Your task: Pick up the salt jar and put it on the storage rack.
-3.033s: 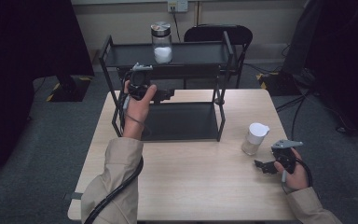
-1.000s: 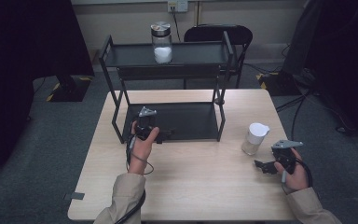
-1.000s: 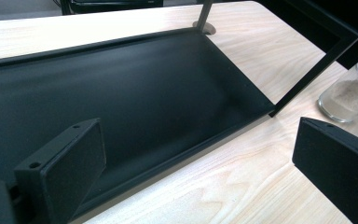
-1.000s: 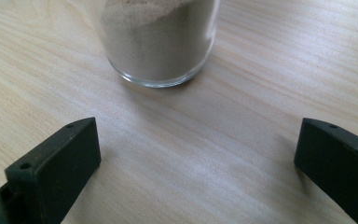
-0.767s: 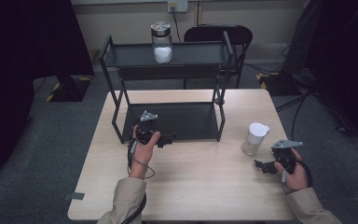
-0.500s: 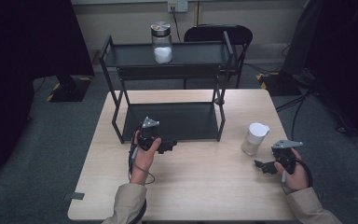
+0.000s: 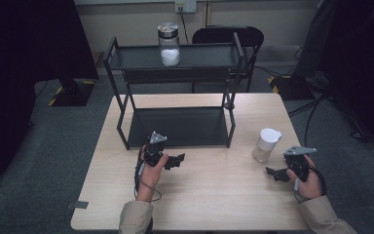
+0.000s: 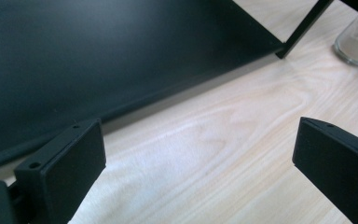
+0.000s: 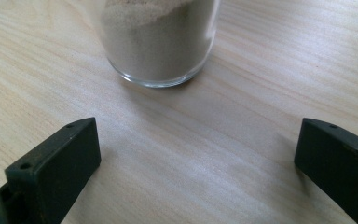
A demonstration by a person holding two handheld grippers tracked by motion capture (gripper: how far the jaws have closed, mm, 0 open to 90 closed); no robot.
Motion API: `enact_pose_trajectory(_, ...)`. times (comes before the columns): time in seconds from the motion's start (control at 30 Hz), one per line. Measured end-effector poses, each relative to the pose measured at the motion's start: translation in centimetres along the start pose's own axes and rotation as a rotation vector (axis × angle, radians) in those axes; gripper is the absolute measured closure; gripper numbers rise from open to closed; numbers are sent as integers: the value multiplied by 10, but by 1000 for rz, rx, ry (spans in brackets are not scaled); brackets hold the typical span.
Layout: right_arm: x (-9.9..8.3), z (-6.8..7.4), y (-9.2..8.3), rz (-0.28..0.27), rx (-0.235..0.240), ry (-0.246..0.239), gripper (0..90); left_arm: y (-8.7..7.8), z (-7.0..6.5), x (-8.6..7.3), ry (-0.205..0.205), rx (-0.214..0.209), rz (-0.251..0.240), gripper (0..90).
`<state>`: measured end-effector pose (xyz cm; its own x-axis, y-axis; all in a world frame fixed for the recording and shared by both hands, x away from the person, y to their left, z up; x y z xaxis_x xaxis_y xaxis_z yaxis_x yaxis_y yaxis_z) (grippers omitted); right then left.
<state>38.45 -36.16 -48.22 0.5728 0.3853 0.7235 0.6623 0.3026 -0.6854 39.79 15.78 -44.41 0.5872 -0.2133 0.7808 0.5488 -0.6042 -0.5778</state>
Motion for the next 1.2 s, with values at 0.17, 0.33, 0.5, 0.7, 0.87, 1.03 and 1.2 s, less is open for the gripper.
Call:
enact_pose_trajectory(0.17, 0, 0, 0, 0, 0, 0, 0, 3, 0, -9, 2, 7, 22, 19)
enact_pose_trajectory(0.33, 0, 0, 0, 0, 0, 0, 0, 3, -1, -19, 13, 20, 44, 19)
enact_pose_trajectory(0.5, 0, 0, 0, 0, 0, 0, 0, 0, -3, -26, 50, 42, 80, 20)
enact_pose_trajectory(0.7, 0, 0, 0, 0, 0, 0, 0, 0, -4, -35, 72, 49, 108, 20)
enact_pose_trajectory(0.87, 0, 0, 0, 0, 0, -1, 0, 0, -6, -43, 95, 52, 139, 23)
enact_pose_trajectory(1.03, 0, 0, 0, 0, 0, 0, 0, 0, -5, -47, 99, 51, 140, 22)
enact_pose_trajectory(1.2, 0, 0, 0, 0, 0, 0, 0, 0, -7, -51, 130, 60, 141, 7)
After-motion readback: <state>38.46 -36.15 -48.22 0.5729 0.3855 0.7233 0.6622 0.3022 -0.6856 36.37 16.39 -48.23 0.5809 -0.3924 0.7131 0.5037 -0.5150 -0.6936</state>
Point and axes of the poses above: each handheld gripper's, and its own axes: y roughly forward along the jaws, x roughly out of its top, z roughly to its left, the point moved 10 cm from there along y, roughly forward along the jaws, and after that the axes turned 5 degrees about -x, right-handed, at the moved point
